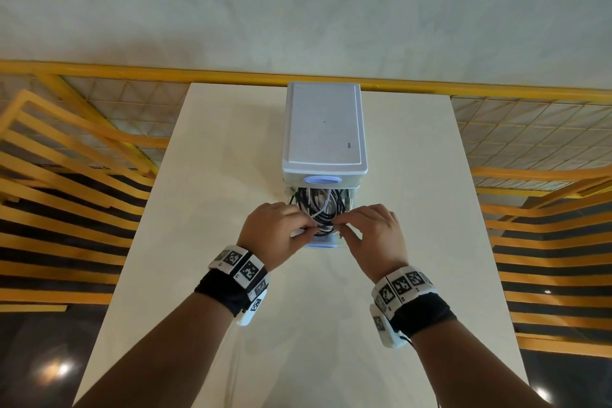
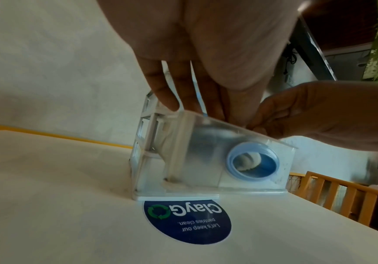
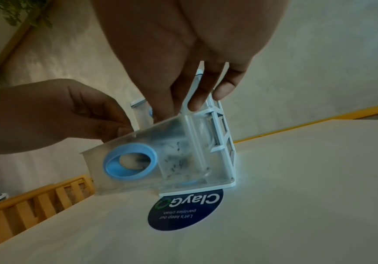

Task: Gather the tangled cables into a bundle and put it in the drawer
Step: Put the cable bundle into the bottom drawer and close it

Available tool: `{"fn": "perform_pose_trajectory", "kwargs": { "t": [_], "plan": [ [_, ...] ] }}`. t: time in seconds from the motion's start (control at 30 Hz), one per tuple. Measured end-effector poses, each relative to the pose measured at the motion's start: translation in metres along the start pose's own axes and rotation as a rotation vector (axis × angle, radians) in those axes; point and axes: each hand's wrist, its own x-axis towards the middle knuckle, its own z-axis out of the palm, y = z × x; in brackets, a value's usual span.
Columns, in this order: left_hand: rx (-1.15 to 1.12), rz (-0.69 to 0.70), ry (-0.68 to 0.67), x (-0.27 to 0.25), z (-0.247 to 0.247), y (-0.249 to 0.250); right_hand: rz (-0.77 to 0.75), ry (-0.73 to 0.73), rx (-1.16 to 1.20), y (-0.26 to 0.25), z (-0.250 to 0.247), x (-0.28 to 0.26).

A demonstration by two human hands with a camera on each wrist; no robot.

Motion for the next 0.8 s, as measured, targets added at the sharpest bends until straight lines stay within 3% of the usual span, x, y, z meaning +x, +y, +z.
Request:
{"fn": "perform_pose_trajectory", "kwargs": {
  "t": [0.17,0.37,0.47,0.63,0.7,0.8],
  "plan": [
    [0.063,-0.088,0.015,0.002,0.005,0.001,0.045,-0.018,-0.003,-0.002,0.005,0.000],
    [0.005,0.014,-0.127,0.006,-0.001,0.000,0.029,0.002,-0.039,-0.009,-0.004,0.006],
    [0.017,0.017,-0.105,0.012,-0.003,0.000,-0.057,-0.059,-0.050,-0.008,0.003,0.010],
    [0.023,-0.047,-0.105,0.018,-0.003,0.003,-0.196,-0.040,-0.016,-0.008,0.012,0.011],
    [0.004,-0.025,-0.019,0.016,-0.010,0.006,-0.212,-0.153,-0.033,-0.014,0.010,0.011],
    [-0.037,0.004,0.281,0.023,-0.034,0.012,-0.107,-0.454,-0.119,-0.027,0.007,0.012]
  ]
}}
